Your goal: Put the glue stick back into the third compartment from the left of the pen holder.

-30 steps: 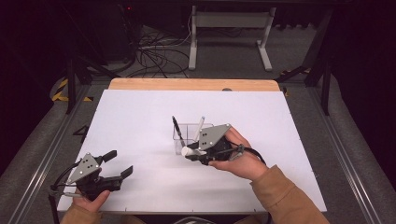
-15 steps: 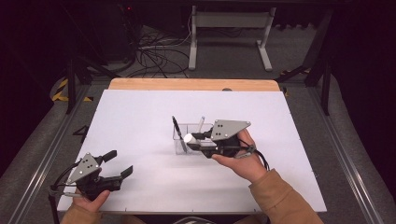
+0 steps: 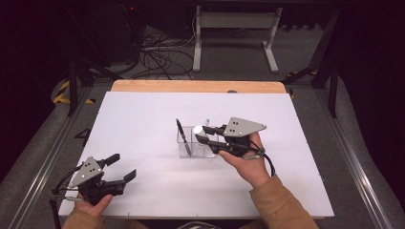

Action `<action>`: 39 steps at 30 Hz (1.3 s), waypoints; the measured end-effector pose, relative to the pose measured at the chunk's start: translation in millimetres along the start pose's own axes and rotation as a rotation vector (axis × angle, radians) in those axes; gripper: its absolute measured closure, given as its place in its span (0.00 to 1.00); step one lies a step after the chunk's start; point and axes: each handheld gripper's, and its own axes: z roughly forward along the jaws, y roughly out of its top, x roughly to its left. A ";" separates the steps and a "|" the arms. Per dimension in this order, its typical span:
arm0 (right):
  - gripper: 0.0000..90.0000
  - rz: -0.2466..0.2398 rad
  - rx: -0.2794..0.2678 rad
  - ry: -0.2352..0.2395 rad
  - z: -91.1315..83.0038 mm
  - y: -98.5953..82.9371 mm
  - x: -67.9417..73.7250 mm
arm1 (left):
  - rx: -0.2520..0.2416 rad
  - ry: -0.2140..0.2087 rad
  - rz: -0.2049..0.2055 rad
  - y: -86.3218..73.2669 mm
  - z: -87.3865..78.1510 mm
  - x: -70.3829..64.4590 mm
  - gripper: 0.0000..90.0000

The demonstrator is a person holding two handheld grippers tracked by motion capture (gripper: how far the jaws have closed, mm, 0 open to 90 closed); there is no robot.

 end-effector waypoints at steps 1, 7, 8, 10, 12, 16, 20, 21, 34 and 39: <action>0.75 -0.001 -0.002 -0.009 0.1 -0.3 -0.3 | 0.001 0.000 0.001 0.0 0.0 0.1 0.18; 0.75 0.029 -0.026 -0.055 0.8 -2.8 -4.1 | -0.002 0.000 0.002 -0.2 0.4 0.0 0.18; 0.75 0.032 -0.032 -0.066 0.7 -3.4 -5.0 | -0.001 0.000 0.000 -0.2 0.2 -0.1 0.18; 0.75 0.026 -0.034 -0.105 0.8 -4.5 -6.5 | -0.002 0.004 0.005 0.0 0.0 0.1 0.18; 0.75 0.044 -0.047 -0.126 1.7 -6.6 -9.2 | 0.001 0.000 0.001 -0.1 -0.1 0.0 0.18; 0.75 0.067 -0.055 -0.164 4.5 -11.5 -14.6 | 0.002 0.001 0.000 -0.2 0.0 0.0 0.18; 0.75 0.081 -0.068 -0.197 6.3 -16.3 -19.9 | 0.001 0.001 -0.001 -0.2 0.1 0.2 0.18; 0.75 0.085 -0.068 -0.202 6.4 -16.9 -21.1 | 0.001 0.001 -0.001 -0.3 0.1 0.2 0.18; 0.75 0.097 -0.065 -0.214 10.7 -22.3 -23.2 | 0.002 0.000 -0.001 -0.2 -0.1 0.0 0.18; 0.75 0.102 -0.057 -0.198 14.2 -27.5 -23.1 | -0.003 0.004 0.001 -0.1 -0.2 0.1 0.18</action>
